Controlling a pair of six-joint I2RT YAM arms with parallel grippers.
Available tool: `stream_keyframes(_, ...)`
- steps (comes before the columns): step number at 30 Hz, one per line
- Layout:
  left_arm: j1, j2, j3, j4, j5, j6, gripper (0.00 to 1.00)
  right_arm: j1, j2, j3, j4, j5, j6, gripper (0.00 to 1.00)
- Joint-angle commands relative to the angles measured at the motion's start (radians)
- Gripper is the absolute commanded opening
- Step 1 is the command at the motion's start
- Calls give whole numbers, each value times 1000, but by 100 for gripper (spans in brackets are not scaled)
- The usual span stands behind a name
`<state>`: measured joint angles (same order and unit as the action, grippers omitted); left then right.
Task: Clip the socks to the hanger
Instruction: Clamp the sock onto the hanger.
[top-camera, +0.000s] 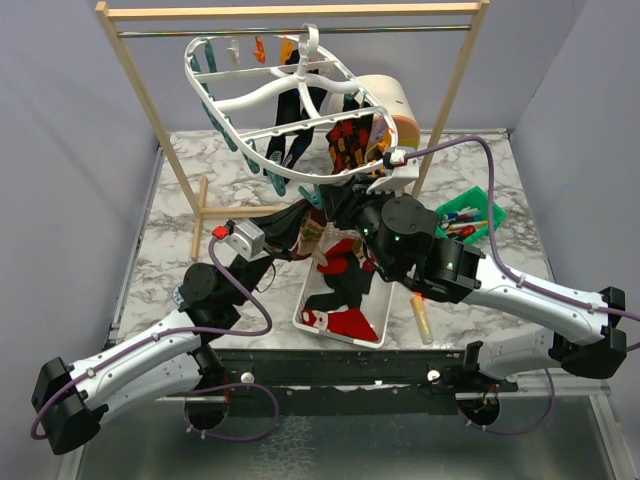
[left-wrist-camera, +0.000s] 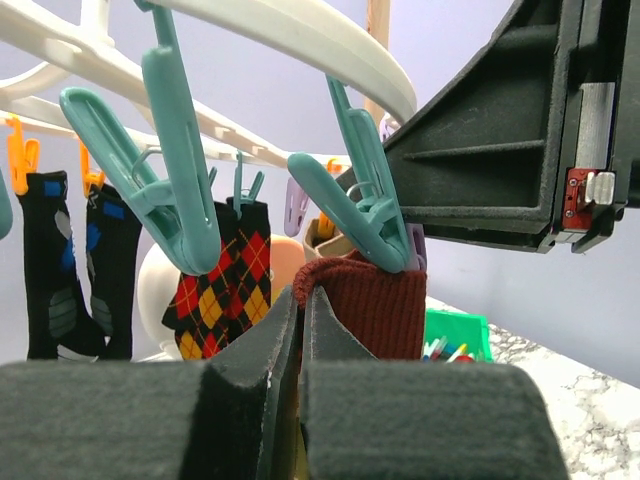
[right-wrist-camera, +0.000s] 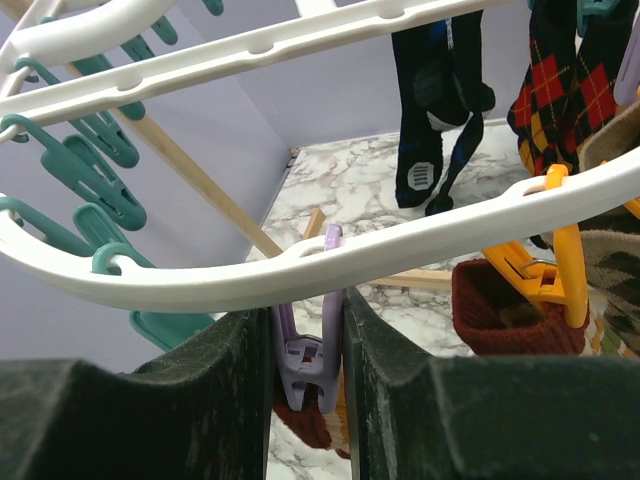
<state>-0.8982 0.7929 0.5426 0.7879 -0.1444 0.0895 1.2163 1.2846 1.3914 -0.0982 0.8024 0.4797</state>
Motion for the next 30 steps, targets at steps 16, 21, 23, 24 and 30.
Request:
stream_keyframes(16,1,42,62,44,16,-39,0,5,21,-20,-11,-38,54,0)
stream_keyframes(21,0,46,68,52,17,-43,0,5,27,-24,-12,-29,67,0)
stream_keyframes(23,0,44,69,53,13,-48,0,5,27,-30,-6,-23,69,0)
stream_keyframes(24,0,42,71,54,13,-52,0,5,26,-33,-4,-18,68,0)
stream_keyframes(30,0,31,72,54,7,-75,0,5,30,-37,6,-4,63,0)
